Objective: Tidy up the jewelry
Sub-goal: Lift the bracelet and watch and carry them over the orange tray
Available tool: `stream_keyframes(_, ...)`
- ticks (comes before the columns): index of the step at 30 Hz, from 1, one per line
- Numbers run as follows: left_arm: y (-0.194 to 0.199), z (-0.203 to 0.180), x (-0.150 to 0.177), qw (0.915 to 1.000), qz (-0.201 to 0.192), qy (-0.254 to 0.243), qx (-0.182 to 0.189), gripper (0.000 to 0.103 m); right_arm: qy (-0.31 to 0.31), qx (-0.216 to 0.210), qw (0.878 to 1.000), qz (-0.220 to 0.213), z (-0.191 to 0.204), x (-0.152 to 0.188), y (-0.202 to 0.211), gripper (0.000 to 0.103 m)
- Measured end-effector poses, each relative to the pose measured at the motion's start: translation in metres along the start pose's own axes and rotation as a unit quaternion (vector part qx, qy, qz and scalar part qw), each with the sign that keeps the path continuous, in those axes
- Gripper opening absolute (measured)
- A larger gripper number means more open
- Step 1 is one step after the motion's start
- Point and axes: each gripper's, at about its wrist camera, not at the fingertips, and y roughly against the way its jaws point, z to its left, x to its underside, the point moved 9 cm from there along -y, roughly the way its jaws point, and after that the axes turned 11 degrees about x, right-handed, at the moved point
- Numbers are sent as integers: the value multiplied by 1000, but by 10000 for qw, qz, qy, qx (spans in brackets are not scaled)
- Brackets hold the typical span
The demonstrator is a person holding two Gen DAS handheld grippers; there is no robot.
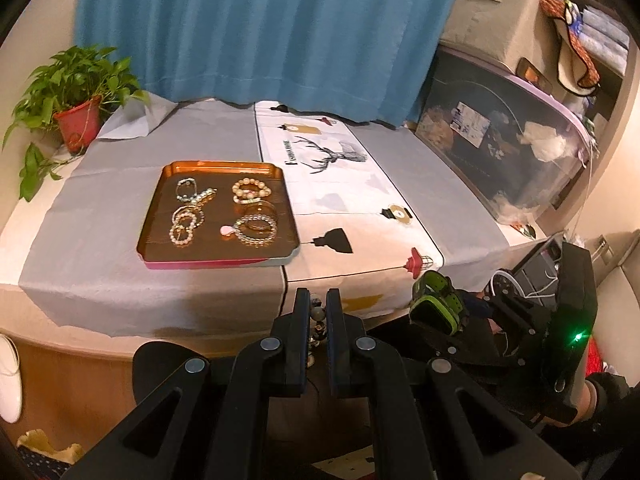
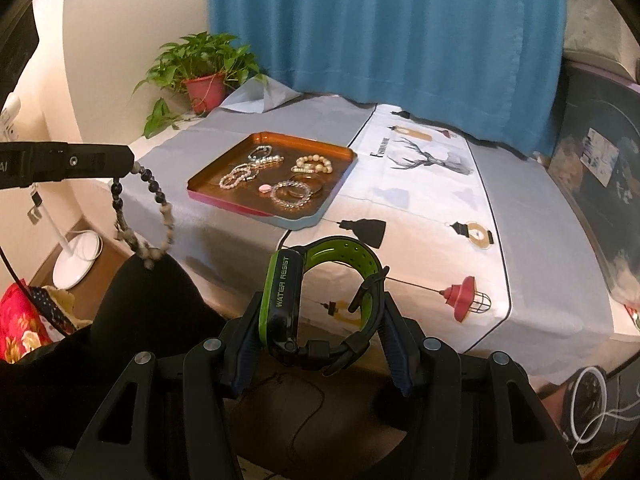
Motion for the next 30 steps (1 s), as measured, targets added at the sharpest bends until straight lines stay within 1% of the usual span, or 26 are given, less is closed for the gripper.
stream_keyframes(7, 3, 28, -10, 9997, -81, 170, -136, 6, 107, -77, 9999, 81, 9, -9, -16, 55)
stream_keyframes(11, 2, 46, -19, 9994, -111, 222, -231, 6, 124, -156, 9996, 175, 16, -20, -31, 55)
stream_keyframes(15, -5, 64, -35, 9991, -153, 251, -304, 6, 189, -184, 9995, 160, 22, -37, -46, 55)
stream_keyframes(21, -22, 92, -59, 9988, -168, 278, -372, 6, 274, -226, 9993, 94, 35, -72, -73, 55)
stream_keyframes(25, -39, 113, -75, 9985, -112, 256, -477, 6, 322, -267, 9991, 42, 46, -96, -93, 55)
stream_keyframes(30, -65, 140, -94, 9977, -16, 285, -617, 6, 404, -331, 9986, 10, 61, -122, -129, 55)
